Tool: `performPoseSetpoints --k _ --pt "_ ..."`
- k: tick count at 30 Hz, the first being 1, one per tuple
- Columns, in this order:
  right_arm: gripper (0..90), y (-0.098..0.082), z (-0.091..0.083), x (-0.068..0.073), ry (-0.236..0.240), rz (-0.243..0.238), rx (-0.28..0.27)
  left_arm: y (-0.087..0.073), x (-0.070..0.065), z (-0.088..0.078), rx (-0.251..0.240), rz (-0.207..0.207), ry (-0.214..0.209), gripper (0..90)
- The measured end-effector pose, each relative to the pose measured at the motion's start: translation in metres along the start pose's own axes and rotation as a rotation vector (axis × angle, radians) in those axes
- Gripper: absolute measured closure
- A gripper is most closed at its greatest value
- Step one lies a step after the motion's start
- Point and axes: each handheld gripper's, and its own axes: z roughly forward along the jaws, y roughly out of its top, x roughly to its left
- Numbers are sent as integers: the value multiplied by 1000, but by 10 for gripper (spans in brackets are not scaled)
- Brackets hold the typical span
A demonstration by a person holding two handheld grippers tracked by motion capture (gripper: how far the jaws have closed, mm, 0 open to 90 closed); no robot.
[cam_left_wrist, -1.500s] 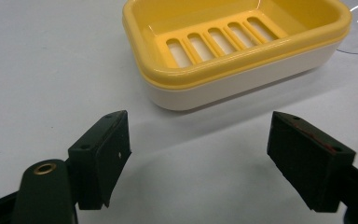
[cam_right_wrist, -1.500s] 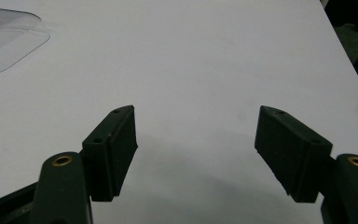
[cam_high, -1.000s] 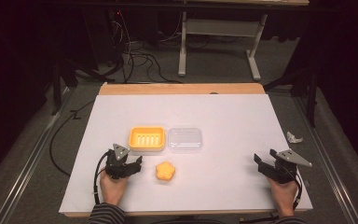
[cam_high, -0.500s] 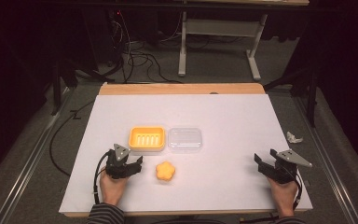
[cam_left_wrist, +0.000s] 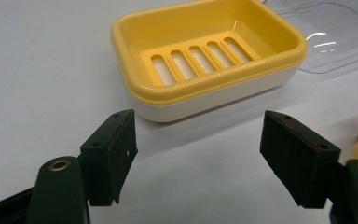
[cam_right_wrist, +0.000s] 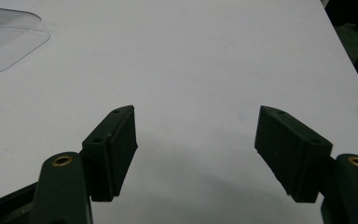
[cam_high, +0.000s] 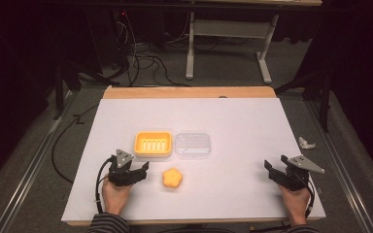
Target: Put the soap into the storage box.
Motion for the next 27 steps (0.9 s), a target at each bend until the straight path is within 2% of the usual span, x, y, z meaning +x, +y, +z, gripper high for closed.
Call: performPoseSetpoints --k 5,8,9,12,24,27 --pt "297 0 -1 0 -2 3 -3 3 0 -6 -22 -20 -17 270" --pt "297 0 0 0 -3 2 -3 4 -1 -8 -18 -14 -12 266" --pt "297 0 0 0 -2 1 -2 6 0 -10 -16 -27 -40 253" --pt "296 0 -1 0 -1 2 -3 10 -1 -13 -30 -50 -66 239" --pt "296 0 0 0 1 -1 -2 14 -9 -16 -7 -28 -109 183" --pt "296 0 1 0 1 -3 6 16 -14 -16 6 -7 -116 159"
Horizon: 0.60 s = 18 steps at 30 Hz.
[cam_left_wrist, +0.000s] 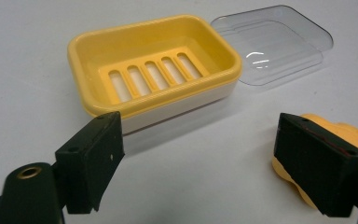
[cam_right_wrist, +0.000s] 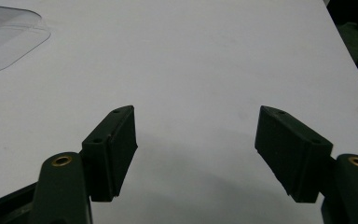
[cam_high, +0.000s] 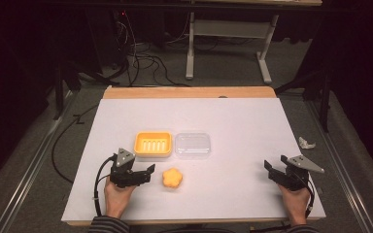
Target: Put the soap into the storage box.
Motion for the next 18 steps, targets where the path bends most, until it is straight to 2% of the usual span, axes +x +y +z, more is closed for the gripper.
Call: performPoseSetpoints --k 3,13,18 --pt "296 0 0 0 1 4 -2 2 -3 -2 -19 1 -10 153" --pt "296 -1 -1 -1 3 9 -11 10 -14 -2 -33 21 -34 146" --pt "296 -1 -1 -1 2 7 -11 10 -20 -1 -22 45 -38 149"
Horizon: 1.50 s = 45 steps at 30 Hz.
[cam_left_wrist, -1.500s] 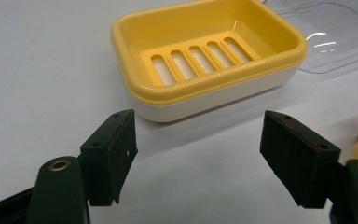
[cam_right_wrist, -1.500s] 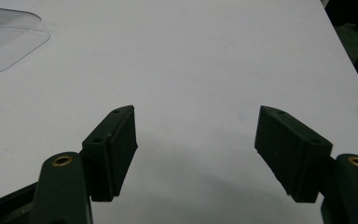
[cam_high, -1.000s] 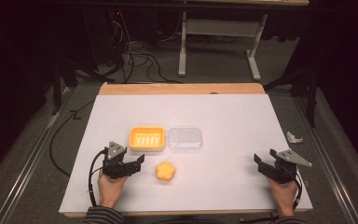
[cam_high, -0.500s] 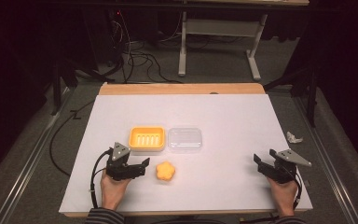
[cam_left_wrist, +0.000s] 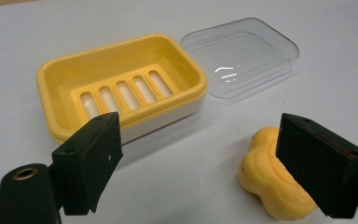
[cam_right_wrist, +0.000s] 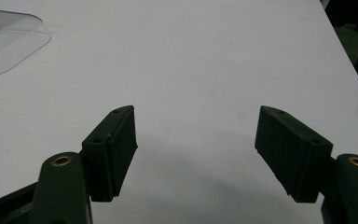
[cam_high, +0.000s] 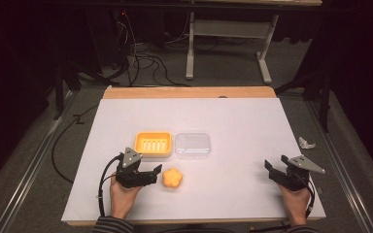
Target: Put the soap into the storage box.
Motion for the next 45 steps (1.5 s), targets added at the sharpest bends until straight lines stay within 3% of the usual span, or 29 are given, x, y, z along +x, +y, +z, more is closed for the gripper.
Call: performPoseSetpoints --k 7,28,40,45 --pt "296 0 -1 0 -1 6 -3 0 -7 4 22 33 -26 159" --pt "297 0 0 1 -2 -3 0 0 -24 6 15 52 -76 163" --pt "296 0 0 0 -2 -1 0 -1 -33 9 20 68 -83 163" --pt "297 0 0 0 -1 -2 1 -4 -37 8 32 69 -108 169"
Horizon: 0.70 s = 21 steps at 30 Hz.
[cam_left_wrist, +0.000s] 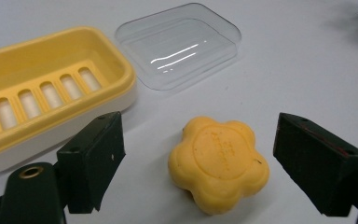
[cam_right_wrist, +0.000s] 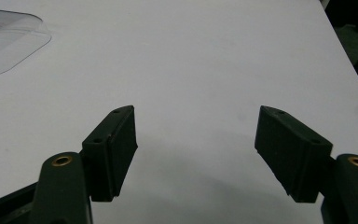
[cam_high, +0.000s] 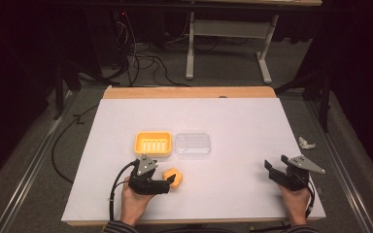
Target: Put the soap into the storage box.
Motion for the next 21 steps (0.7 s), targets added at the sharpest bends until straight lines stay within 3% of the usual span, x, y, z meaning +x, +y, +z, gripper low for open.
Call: performPoseSetpoints --k 13,21 --pt "297 0 0 0 -1 2 0 -2 -11 8 17 17 -20 166" --pt "297 0 0 0 -3 5 0 -5 -20 15 57 64 -3 159"
